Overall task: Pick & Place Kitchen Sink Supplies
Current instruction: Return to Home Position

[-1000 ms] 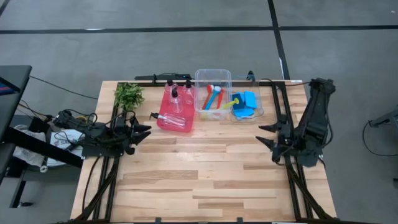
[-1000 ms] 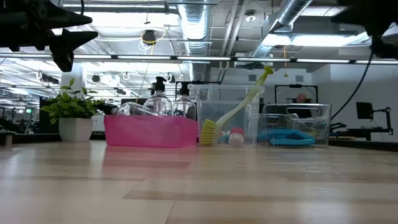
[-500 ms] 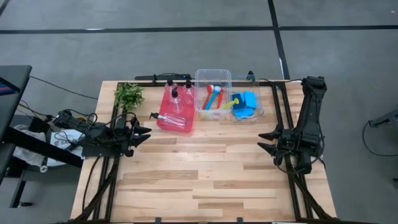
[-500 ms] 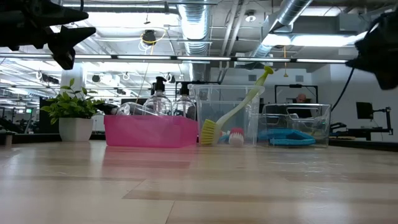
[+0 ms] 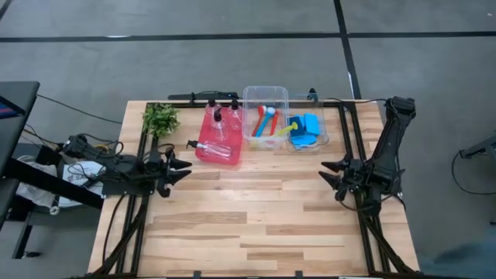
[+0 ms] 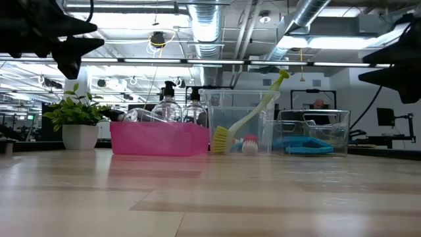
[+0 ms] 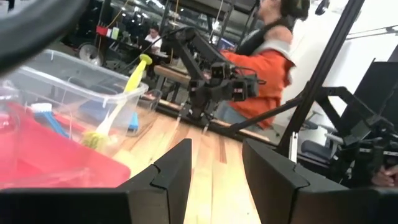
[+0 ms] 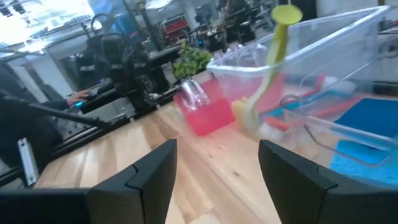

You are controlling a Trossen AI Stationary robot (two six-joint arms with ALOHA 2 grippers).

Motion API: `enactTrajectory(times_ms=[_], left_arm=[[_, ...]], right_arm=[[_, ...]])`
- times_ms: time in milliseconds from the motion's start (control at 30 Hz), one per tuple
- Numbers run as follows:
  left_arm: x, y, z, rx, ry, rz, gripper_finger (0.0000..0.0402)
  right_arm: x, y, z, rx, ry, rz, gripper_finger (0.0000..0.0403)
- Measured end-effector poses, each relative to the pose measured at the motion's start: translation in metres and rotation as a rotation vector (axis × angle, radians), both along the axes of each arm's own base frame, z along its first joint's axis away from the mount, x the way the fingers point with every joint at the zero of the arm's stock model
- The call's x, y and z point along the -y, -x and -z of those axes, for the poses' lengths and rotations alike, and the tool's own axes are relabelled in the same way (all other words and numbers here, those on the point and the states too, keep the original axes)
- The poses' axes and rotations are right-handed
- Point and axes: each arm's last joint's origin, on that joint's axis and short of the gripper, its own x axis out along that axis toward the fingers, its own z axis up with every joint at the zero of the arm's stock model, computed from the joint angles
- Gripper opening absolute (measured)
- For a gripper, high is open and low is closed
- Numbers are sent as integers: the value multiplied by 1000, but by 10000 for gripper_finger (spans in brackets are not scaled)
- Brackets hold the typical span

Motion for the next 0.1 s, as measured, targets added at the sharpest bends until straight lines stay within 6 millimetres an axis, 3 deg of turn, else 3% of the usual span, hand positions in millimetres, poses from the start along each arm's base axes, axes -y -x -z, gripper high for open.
enactTrajectory(times_ms=[100], left_arm=[[1,-2,1,-17,6,-1,144]], right_arm=[[2,-2,0,1,-3,29,217]])
